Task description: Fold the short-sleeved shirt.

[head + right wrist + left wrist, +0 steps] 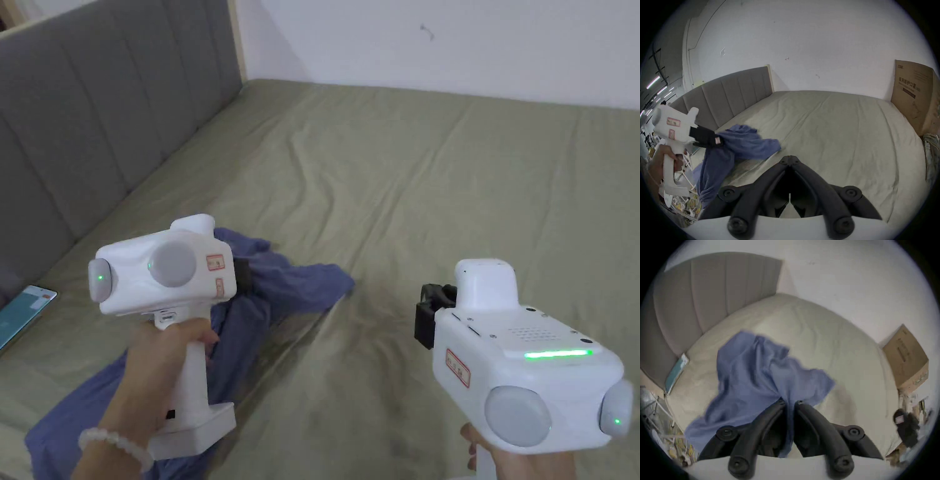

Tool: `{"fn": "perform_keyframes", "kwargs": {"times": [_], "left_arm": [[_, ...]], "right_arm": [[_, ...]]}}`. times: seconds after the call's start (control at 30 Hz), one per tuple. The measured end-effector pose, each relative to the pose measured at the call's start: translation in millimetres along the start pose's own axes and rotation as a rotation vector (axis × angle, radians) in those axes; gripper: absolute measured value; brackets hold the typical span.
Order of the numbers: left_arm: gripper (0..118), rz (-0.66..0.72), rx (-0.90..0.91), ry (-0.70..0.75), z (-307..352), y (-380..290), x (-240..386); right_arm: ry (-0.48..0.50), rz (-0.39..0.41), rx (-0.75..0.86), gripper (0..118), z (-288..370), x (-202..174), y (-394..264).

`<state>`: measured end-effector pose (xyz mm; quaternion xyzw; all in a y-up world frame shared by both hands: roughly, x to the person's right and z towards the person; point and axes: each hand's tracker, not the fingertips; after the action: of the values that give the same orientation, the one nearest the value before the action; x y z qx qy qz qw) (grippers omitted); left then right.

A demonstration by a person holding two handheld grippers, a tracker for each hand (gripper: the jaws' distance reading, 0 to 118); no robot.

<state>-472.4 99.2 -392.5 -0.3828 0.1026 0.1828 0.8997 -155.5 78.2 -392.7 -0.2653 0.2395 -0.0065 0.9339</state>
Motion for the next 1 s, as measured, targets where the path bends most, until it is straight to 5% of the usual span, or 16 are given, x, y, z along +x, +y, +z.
{"fn": "perform_keyframes", "kwargs": {"times": [0.27, 0.43, 0.6, 0.8, 1.0], "left_arm": [[4, -0.229, 0.165, -0.286, 71.6, 40.9, 163.7], [4, -0.319, 0.178, -0.558, 96.8, 26.6, 276.5], [4, -0.408, 0.100, -0.718, 86.2, -30.7, 351.3], [4, -0.489, -0.242, -0.657, -6.0, -155.2, 383.0], [4, -0.556, -0.425, -0.537, -55.9, -243.1, 362.2]], "right_arm": [[-0.117, -0.068, 0.134, 0, 70.5, 62.5, 18.7], [-0.316, -0.032, 0.225, 0, 135.8, 116.7, 23.0], [-0.465, -0.158, 0.270, 0, 203.1, 178.4, 16.2], [-0.590, -0.271, 0.243, 0, 239.9, 229.1, -16.4], [-0.603, -0.293, 0.159, 0, 234.9, 240.1, -44.3]]}}
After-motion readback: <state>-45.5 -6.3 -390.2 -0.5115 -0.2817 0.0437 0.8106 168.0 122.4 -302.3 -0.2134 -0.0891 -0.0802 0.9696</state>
